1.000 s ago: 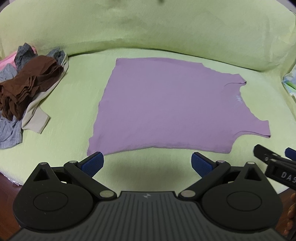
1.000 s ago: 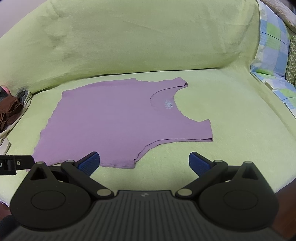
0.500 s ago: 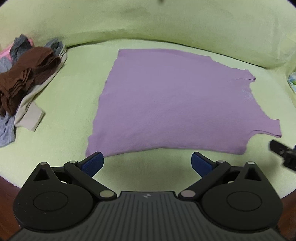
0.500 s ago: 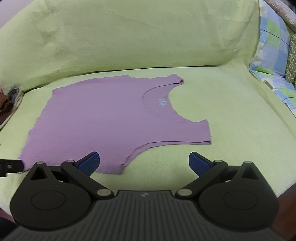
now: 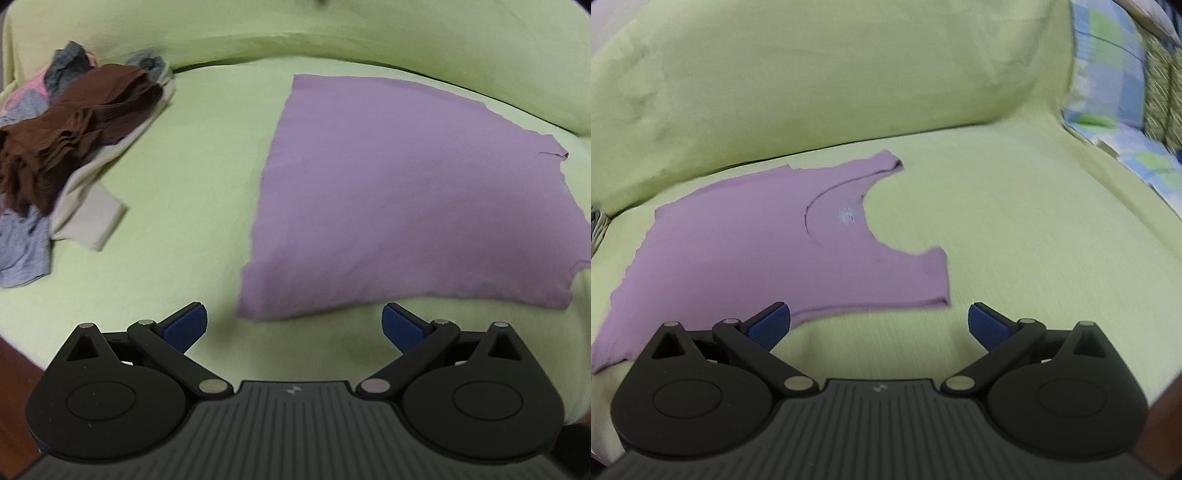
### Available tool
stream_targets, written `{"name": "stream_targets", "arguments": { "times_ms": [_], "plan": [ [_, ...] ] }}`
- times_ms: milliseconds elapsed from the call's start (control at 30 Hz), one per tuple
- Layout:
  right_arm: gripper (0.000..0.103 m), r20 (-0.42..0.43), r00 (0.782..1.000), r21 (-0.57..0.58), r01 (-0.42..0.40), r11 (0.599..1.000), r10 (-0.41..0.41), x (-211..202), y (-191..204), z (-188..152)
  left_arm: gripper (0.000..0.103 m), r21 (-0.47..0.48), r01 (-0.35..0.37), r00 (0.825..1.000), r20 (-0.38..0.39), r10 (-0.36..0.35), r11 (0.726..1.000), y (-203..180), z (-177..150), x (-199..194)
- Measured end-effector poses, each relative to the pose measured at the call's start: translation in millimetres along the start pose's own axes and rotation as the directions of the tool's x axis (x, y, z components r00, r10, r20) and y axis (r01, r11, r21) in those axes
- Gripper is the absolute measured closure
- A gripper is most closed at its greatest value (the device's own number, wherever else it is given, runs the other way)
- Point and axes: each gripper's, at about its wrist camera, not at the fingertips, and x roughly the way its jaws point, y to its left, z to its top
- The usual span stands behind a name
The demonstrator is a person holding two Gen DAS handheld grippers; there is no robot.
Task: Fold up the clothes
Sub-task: 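Move both grippers toward the lavender top's hem and armhole edge, then grasp the top's hem with the left gripper while the right gripper grasps the shoulder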
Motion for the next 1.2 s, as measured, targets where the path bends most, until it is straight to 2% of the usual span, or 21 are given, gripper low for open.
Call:
{"name": "stream_targets", "arguments": {
  "times_ms": [100,200,367,500,600,733,800,933,967,1067,1133,1200],
  "plan": [
    [0.008,0.022,0.999,-0.065,-0.024,0.998,0.026,3,9,1,0.001,-0.004,0.050,0.999,-0.001,-0.050,0.999,-2,4,6],
    [0.019,-0.006,0.997,-0.121,-0.073,0.990,0.073,12,10,6,0.001,0.024,0.079,0.997,0.008,-0.080,0.997,-3,17,13],
    [0.032,-0.021,0.994,-0.159,-0.107,0.981,0.105,27,0,25,0.001,0.083,0.136,0.990,0.026,-0.138,0.987,4,68,29],
    [0.033,-0.006,0.993,-0.205,-0.113,0.972,0.115,47,-6,52,0.001,0.125,0.156,0.985,0.059,-0.164,0.980,11,117,49],
    [0.031,-0.004,0.993,-0.227,-0.116,0.967,0.118,62,-11,67,0.001,0.158,0.158,0.982,0.082,-0.172,0.975,14,146,65],
    [0.029,0.000,0.993,-0.239,-0.116,0.964,0.120,82,-12,89,0.003,0.233,0.182,0.970,0.114,-0.213,0.955,23,202,99],
    [0.027,0.004,0.993,-0.248,-0.113,0.962,0.118,91,-11,94,0.013,0.276,0.245,0.953,0.109,-0.283,0.929,25,222,112],
    [0.024,-0.013,0.992,-0.252,-0.127,0.959,0.127,104,-8,95,0.012,0.356,0.374,0.900,0.084,-0.428,0.856,29,257,133],
    [0.024,-0.021,0.991,-0.254,-0.131,0.958,0.130,107,-8,96,0.012,0.376,0.379,0.895,0.083,-0.438,0.846,28,263,136],
    [0.024,-0.041,0.989,-0.278,-0.145,0.950,0.139,118,-5,104,0.012,0.489,0.344,0.896,0.085,-0.436,0.802,20,281,148],
    [0.022,-0.051,0.989,-0.290,-0.149,0.945,0.140,127,-5,113,0.012,0.525,0.347,0.897,0.057,-0.439,0.777,14,292,158],
    [0.020,-0.061,0.988,-0.301,-0.155,0.941,0.144,136,-5,122,0.012,0.543,0.378,0.890,0.010,-0.456,0.750,11,303,172]
  ]
}}
